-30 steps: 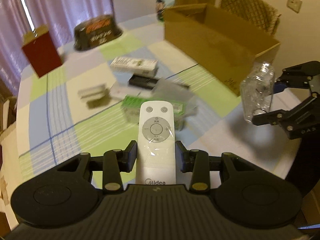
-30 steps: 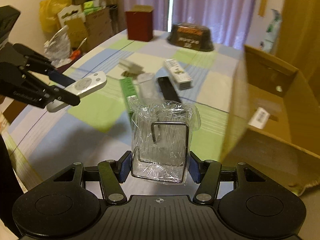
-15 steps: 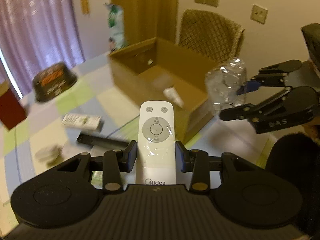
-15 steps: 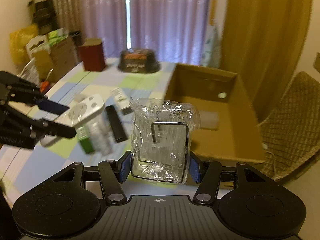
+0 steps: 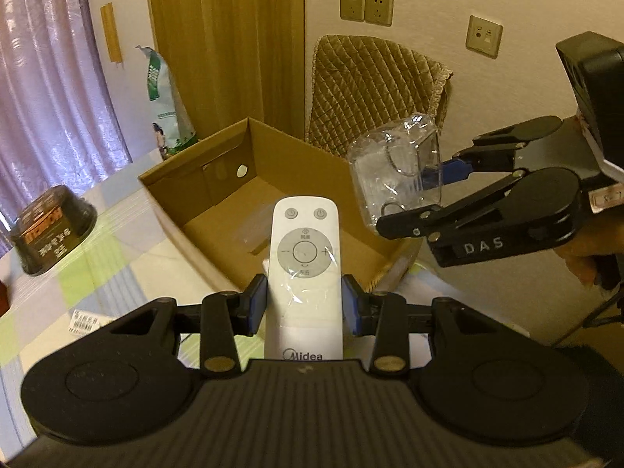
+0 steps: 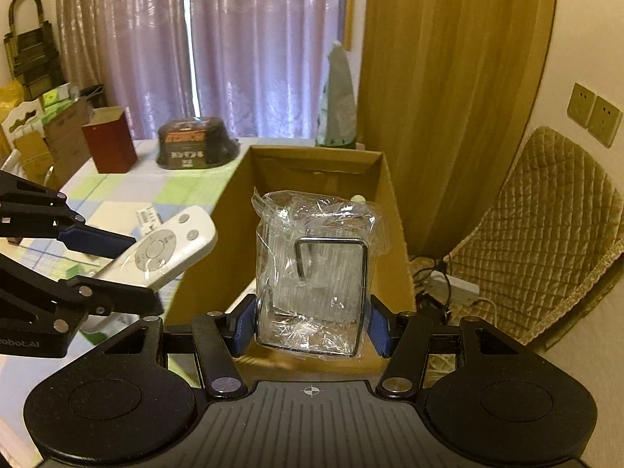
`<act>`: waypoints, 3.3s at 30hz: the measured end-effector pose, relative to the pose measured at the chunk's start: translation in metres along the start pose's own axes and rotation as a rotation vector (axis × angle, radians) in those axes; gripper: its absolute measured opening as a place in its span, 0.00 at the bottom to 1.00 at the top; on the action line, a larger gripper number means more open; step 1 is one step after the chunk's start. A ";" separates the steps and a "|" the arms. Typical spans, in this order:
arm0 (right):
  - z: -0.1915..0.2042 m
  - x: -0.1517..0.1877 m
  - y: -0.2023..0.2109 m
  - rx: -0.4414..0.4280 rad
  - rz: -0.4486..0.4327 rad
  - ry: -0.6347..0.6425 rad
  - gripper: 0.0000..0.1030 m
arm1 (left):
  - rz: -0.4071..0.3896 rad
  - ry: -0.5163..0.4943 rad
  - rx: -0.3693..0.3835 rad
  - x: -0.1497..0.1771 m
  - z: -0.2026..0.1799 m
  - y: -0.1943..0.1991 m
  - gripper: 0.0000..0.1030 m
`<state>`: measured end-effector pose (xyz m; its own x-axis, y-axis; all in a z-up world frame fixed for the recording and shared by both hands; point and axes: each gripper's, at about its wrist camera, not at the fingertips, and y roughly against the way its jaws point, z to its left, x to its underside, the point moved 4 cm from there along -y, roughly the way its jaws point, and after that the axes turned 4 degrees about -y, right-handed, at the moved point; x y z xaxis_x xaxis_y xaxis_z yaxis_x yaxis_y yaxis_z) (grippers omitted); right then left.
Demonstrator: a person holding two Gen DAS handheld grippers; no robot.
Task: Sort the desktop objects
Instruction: 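Carry the remote and the wire rack with both tools over the cardboard box, then lower the remote into the box and open the left tool while the right tool holds the rack, then lower the bagged wire rack into the cardboard box and open the right tool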
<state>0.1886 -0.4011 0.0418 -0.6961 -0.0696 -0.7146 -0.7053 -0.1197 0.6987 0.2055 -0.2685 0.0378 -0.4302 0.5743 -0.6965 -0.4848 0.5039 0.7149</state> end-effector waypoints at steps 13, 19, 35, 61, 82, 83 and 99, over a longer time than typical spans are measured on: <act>-0.020 0.003 -0.038 -0.011 0.050 -0.040 0.55 | 0.040 0.027 0.010 -0.009 0.010 -0.049 0.34; -0.022 0.002 -0.050 -0.012 0.057 -0.051 0.55 | 0.052 0.025 0.013 -0.008 0.012 -0.060 0.34; -0.024 0.009 -0.069 -0.015 0.083 -0.059 0.55 | 0.078 0.022 0.025 -0.003 0.011 -0.085 0.34; -0.016 0.010 -0.071 -0.020 0.086 -0.051 0.55 | 0.058 0.033 0.006 -0.005 0.019 -0.070 0.30; -0.023 0.020 -0.087 0.009 0.141 -0.072 0.55 | 0.064 0.035 0.000 0.001 0.022 -0.068 0.30; -0.023 0.020 -0.086 0.012 0.139 -0.071 0.55 | 0.065 0.033 0.000 0.002 0.022 -0.068 0.30; -0.016 0.018 -0.079 0.007 0.122 -0.066 0.55 | 0.057 0.041 -0.004 0.003 0.024 -0.059 0.30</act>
<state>0.2336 -0.4083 -0.0267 -0.7837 -0.0182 -0.6209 -0.6159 -0.1078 0.7805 0.2513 -0.2806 -0.0048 -0.4881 0.5747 -0.6569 -0.4616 0.4687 0.7531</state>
